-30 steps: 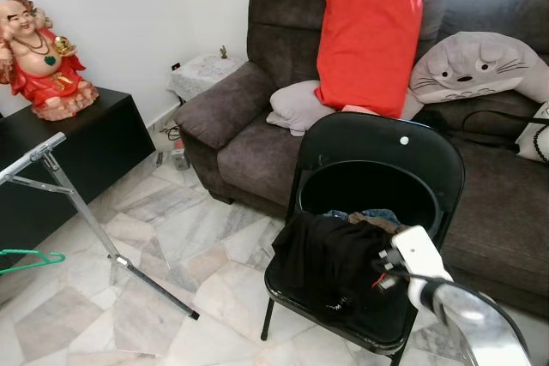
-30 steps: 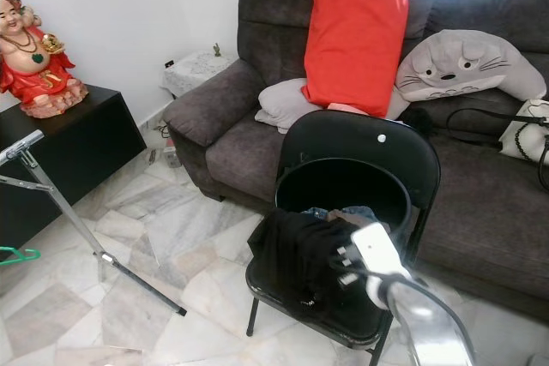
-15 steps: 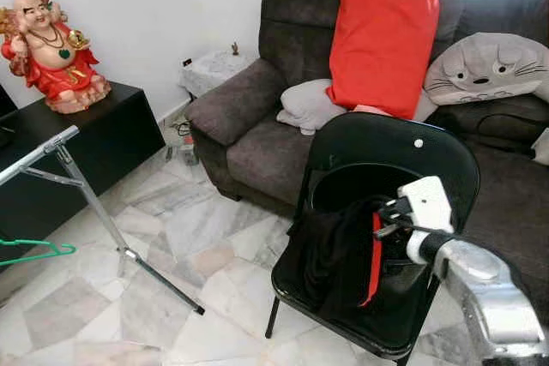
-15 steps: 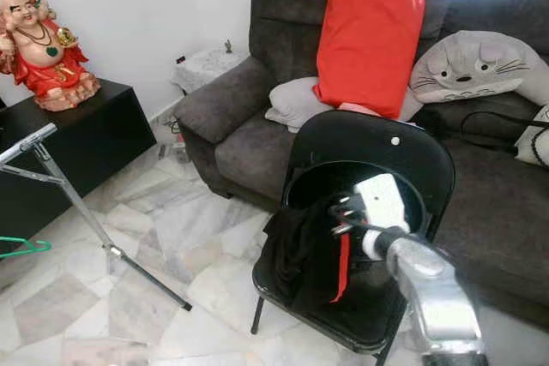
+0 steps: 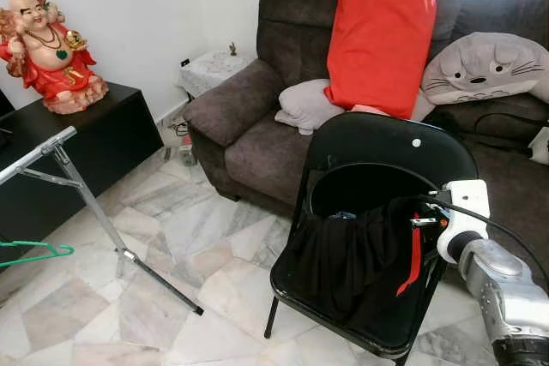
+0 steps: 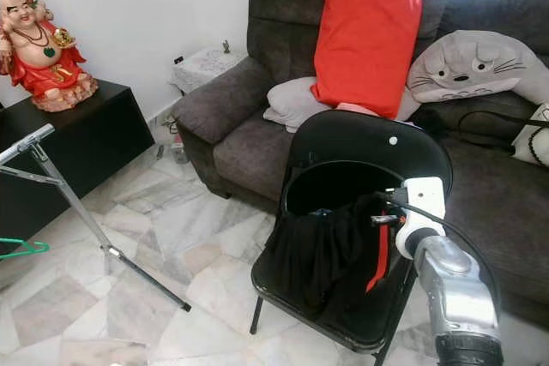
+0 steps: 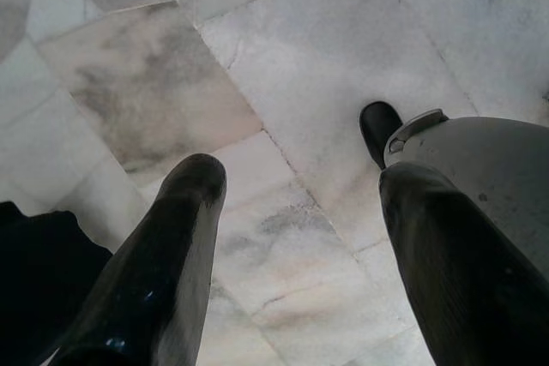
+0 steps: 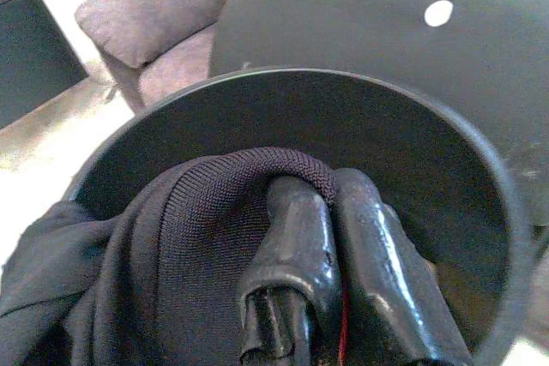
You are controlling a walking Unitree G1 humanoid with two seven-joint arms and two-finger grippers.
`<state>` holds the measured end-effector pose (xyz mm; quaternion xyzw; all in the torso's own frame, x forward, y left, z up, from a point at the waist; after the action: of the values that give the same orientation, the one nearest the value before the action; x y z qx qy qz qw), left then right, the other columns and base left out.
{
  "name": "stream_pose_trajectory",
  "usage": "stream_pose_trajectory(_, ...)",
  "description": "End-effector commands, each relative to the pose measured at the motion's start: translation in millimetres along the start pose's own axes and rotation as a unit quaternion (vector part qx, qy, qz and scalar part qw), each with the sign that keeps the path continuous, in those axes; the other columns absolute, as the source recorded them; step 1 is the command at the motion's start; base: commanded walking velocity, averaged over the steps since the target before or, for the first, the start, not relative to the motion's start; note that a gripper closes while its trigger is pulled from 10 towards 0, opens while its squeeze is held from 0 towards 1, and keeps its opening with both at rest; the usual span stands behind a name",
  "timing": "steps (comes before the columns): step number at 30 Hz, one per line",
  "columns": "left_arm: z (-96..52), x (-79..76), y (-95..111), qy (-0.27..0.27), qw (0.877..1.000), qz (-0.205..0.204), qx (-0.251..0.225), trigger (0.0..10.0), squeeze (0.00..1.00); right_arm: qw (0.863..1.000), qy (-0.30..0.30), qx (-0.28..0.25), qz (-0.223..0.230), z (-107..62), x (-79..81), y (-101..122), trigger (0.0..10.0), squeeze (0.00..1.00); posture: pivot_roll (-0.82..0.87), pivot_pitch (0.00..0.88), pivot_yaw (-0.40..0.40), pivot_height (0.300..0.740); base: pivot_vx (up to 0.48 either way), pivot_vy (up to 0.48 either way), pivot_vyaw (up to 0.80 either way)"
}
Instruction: Hang hanger
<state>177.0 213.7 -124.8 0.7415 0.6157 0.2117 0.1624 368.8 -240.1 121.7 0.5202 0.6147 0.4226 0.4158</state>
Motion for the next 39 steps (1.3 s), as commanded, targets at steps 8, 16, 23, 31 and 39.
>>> stream_pose_trajectory(8, -2.0, 6.4, -9, 0.006, 1.0, -0.005, 0.017, 10.0, 0.0, 0.999, 0.027, -0.035, 0.008, 11.6, 9.3, 14, 0.0, 0.0, -0.05, 0.015, 0.119, 0.74, 0.0, 0.0, 0.0)
stream_pose_trajectory(16, -1.5, 6.8, -7, 0.007, 1.0, -0.007, 0.014, 10.0, 0.0, 0.99, 0.093, -0.104, -0.019, 27.4, 36.3, 64, 0.0, 0.0, -0.05, 0.01, 0.118, 0.74, 0.0, 0.0, 0.0)
stream_pose_trajectory(23, -0.9, 6.5, -4, 0.011, 1.0, -0.01, 0.009, 10.0, 0.0, 0.975, 0.025, -0.213, 0.048, 31.2, 17.4, 167, 0.0, 0.0, -0.06, 0.004, 0.114, 0.74, 0.0, 0.0, 0.0)
stream_pose_trajectory(31, -1.0, 2.2, -7, 0.007, 1.0, -0.02, 0.01, 10.0, 0.0, 0.966, 0.024, -0.216, 0.138, 23.9, 4.7, 172, 0.0, 0.0, -0.07, 0.008, 0.095, 0.74, 0.0, 0.0, 0.0)
stream_pose_trajectory(39, -1.5, 1.9, -9, 0.009, 1.0, -0.015, 0.012, 10.0, 0.0, 0.966, 0.066, -0.171, 0.183, 9.4, 35.4, 122, 0.0, 0.0, -0.08, 0.015, 0.104, 0.74, 0.0, 0.0, 0.0)
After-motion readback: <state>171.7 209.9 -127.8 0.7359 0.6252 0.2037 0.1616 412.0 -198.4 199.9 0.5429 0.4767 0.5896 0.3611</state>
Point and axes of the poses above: a point about 5 cm out from each wrist's last joint towards the gripper, its own z axis pointing out of the wrist towards the gripper, its own y axis along the axis of the wrist's last joint, x = y × z, the point moved 4 cm from there along z, pointing out of the wrist towards the gripper, and after that the axes turned 3 degrees about -z, right-handed, at the moved point
